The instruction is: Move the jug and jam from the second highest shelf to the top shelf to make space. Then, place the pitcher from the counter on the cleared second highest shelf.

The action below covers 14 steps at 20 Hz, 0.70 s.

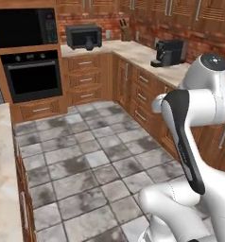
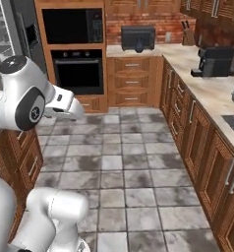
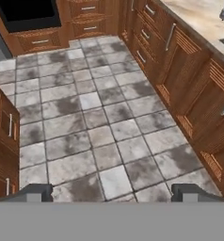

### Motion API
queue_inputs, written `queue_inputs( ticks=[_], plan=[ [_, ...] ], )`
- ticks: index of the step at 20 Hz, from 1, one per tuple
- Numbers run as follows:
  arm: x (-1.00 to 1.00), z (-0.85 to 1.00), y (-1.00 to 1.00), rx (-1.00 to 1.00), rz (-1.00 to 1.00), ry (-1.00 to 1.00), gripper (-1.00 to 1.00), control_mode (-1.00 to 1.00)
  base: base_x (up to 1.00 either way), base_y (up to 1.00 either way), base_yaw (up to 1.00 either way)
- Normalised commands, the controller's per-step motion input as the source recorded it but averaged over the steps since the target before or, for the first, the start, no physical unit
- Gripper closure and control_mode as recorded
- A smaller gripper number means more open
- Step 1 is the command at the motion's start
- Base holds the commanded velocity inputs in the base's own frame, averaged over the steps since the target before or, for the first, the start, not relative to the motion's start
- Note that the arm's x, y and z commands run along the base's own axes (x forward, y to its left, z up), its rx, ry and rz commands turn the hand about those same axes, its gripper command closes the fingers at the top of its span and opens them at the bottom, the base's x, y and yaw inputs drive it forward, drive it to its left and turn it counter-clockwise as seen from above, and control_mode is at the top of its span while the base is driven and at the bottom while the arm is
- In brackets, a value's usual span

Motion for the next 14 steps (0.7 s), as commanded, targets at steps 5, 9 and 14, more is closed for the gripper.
queue_inputs(
  ticks=[5,9,14],
  plan=[
    [0.0,0.0,0.0,0.0,0.0,0.0,-1.0,1.0,1.0,-0.33,0.22],
    [0.0,0.0,0.0,0.0,0.0,0.0,-1.0,1.0,1.0,-0.31,0.18],
    [0.0,0.0,0.0,0.0,0.0,0.0,-1.0,1.0,1.0,-0.22,0.14]
  ],
)
